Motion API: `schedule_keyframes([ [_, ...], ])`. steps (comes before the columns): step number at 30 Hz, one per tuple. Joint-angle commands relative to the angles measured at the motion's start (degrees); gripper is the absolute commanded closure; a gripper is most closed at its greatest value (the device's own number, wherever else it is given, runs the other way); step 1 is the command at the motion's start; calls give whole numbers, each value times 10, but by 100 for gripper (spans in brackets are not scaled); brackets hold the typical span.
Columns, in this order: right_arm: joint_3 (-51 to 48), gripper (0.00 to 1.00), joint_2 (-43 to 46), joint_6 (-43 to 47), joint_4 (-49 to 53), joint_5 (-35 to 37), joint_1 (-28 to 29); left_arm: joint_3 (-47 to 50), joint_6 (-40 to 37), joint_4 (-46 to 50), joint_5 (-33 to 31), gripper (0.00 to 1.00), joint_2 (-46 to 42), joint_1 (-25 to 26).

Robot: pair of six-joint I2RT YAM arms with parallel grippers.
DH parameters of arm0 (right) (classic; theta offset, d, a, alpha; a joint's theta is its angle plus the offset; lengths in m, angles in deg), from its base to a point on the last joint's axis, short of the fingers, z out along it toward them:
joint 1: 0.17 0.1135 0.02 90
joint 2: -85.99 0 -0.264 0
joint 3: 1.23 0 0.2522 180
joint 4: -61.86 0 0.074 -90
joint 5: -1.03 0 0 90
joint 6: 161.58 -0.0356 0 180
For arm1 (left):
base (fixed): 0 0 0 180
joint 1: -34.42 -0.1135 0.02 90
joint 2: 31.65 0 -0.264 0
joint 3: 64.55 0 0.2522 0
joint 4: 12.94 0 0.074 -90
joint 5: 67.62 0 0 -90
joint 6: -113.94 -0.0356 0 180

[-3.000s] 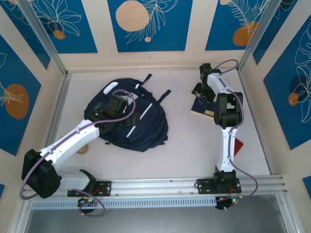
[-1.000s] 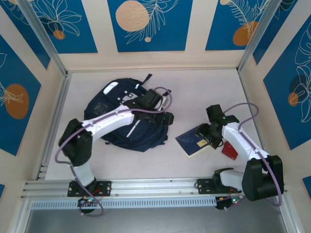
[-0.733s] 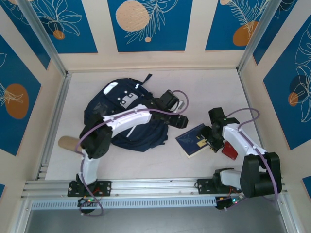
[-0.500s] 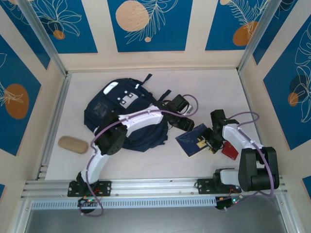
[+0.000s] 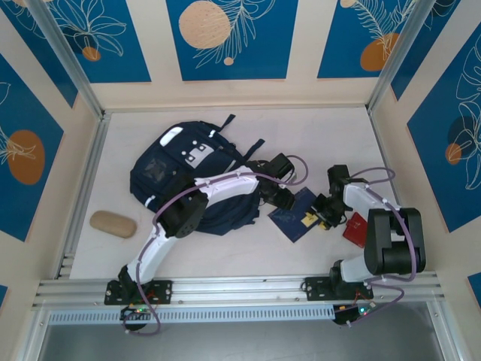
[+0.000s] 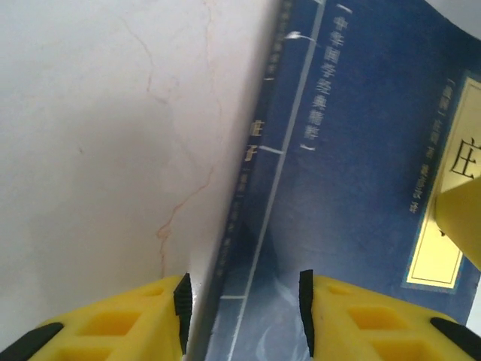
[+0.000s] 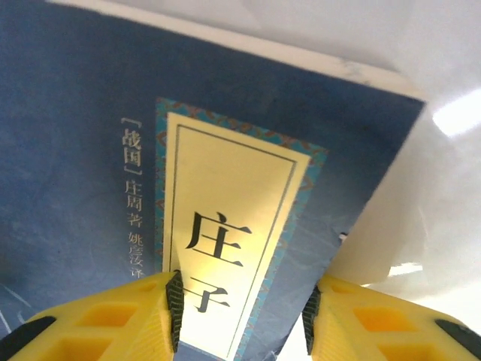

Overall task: Pack the student bag
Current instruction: Rotate the book at the center of the table, then pick up the book from the center of the table.

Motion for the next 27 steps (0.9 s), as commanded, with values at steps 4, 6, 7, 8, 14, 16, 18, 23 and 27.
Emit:
schedule_keyframes([
  [4,62,54,-48,83,-68,-58,1,4,-2,31,-22,62,5,3],
  [6,76,54,-57,86,-66,-61,1,8,1,33,-31,62,5,3],
  [7,82,53,-60,82,-62,-55,2,8,2,36,-35,62,6,3],
  [8,84,51,-62,71,-54,-44,2,8,5,41,-44,62,8,3],
  [14,69,45,-63,25,-22,7,3,0,14,66,-84,62,28,6],
  [16,61,45,-61,24,-23,0,5,-8,15,76,-94,62,38,9],
  [18,57,45,-60,25,-23,-7,10,-17,12,88,-106,62,46,13],
  [23,47,46,-62,22,-33,-37,19,-33,17,109,-130,61,66,22],
  [27,47,49,-68,26,-40,-57,25,-39,22,116,-136,61,79,26],
])
